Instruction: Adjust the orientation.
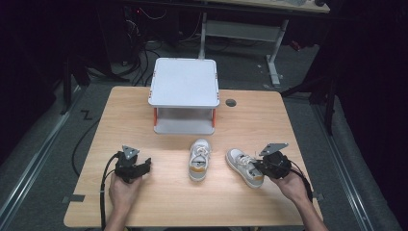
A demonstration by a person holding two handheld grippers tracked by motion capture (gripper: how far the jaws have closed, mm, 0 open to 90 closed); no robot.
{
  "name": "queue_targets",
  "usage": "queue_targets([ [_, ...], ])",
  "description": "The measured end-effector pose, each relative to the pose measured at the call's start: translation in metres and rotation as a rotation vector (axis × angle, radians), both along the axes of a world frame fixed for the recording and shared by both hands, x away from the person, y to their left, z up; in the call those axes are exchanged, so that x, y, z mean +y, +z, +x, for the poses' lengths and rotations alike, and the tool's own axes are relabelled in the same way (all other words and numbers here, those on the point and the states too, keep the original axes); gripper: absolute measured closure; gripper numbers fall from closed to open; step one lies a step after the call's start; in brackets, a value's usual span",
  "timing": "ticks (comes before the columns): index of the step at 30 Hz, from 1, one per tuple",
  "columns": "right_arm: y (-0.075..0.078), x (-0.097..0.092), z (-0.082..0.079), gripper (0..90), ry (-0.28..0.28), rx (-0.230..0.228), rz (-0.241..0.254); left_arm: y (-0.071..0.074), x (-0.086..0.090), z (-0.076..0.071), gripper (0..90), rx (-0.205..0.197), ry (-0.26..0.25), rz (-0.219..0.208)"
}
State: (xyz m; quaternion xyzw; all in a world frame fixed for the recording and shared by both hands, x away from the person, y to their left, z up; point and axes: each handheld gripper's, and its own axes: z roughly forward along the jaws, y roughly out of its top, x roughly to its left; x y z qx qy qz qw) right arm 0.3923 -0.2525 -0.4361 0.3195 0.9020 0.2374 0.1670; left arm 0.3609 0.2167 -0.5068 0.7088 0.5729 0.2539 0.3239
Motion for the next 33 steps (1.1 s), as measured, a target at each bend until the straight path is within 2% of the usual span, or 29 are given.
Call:
queue_targets([
  [2,0.002,0.001,0.001,85.0,-0.014,-0.001,0.005,0.0,0.0,0.0,35.8,0.0,0.0,0.0],
  [6,0.007,0.003,0.003,85.9,-0.027,0.01,0.048,0.0,0.0,0.0,35.6,0.0,-0.001,0.0],
  [9,0.011,0.009,0.006,86.0,-0.033,-0.004,0.037,0.0,0.0,0.0,35.6,0.0,-0.001,0.0],
  [17,0.019,0.033,0.029,85.7,-0.105,0.005,0.04,0.0,0.0,0.0,35.6,0.0,-0.001,0.0],
  [20,0.018,0.049,0.04,85.7,-0.141,0.004,0.002,0.0,0.0,0.0,35.6,0.0,-0.001,0.0],
  [26,0.015,0.075,0.053,85.4,-0.169,0.006,-0.07,0.0,0.0,0.0,35.6,0.0,-0.001,0.0],
  [29,0.014,0.089,0.053,84.0,-0.158,0.01,-0.1,0.0,0.0,0.0,35.6,0.0,-0.001,0.0],
  [33,0.017,0.102,0.046,81.3,-0.133,0.042,-0.109,0.0,0.0,0.0,35.2,0.003,-0.005,0.003],
])
